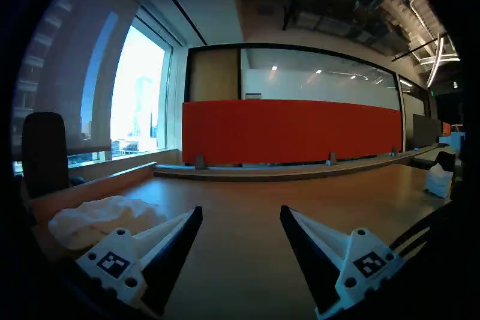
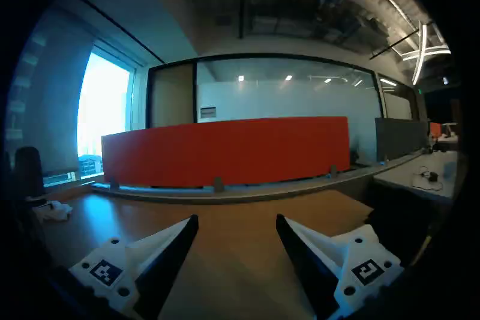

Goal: Fold towel

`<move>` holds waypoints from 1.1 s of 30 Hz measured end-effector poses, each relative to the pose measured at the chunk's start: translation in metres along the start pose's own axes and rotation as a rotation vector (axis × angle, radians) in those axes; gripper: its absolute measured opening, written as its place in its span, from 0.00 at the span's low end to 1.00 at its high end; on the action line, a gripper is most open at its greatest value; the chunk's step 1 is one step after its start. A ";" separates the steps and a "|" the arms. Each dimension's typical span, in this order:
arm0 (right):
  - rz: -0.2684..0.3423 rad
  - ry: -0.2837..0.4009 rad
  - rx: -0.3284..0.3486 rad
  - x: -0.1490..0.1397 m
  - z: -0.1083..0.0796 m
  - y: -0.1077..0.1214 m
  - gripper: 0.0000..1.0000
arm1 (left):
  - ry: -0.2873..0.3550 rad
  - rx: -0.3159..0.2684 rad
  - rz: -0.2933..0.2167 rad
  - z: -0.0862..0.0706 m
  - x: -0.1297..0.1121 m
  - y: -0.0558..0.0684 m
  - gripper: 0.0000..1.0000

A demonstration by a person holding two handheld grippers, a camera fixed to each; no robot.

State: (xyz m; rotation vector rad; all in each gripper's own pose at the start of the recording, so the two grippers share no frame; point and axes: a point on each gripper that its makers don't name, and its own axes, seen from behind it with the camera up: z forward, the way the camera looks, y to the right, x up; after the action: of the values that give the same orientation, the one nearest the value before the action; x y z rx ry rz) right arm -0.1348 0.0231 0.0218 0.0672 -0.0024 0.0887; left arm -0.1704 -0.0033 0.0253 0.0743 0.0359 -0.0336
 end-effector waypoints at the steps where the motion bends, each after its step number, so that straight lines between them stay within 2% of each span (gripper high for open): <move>1: -0.002 0.000 0.003 -0.003 0.000 -0.001 1.00 | 0.000 0.000 0.000 0.000 0.000 0.000 0.96; 8: -0.002 -0.019 -0.024 -0.026 0.004 0.007 1.00 | 0.000 0.000 0.000 0.000 0.000 0.000 0.96; 14: 0.010 -0.019 -0.060 -0.032 0.008 0.015 1.00 | 0.000 0.000 0.000 0.000 0.000 -0.001 0.96; 20: 0.016 -0.023 -0.039 -0.041 0.008 0.007 1.00 | 0.000 0.000 0.000 0.000 -0.001 -0.001 0.96; 26: -0.004 -0.044 -0.035 -0.056 0.006 0.005 1.00 | 0.000 0.000 0.000 0.000 -0.001 -0.001 0.96; 33: -0.023 -0.020 -0.031 -0.055 0.004 0.002 1.00 | 0.000 0.000 0.000 0.000 -0.001 0.000 0.96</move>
State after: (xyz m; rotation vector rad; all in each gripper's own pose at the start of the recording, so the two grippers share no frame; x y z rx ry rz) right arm -0.1897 0.0197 0.0256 0.0374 -0.0225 0.0646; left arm -0.1710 -0.0035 0.0256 0.0742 0.0360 -0.0340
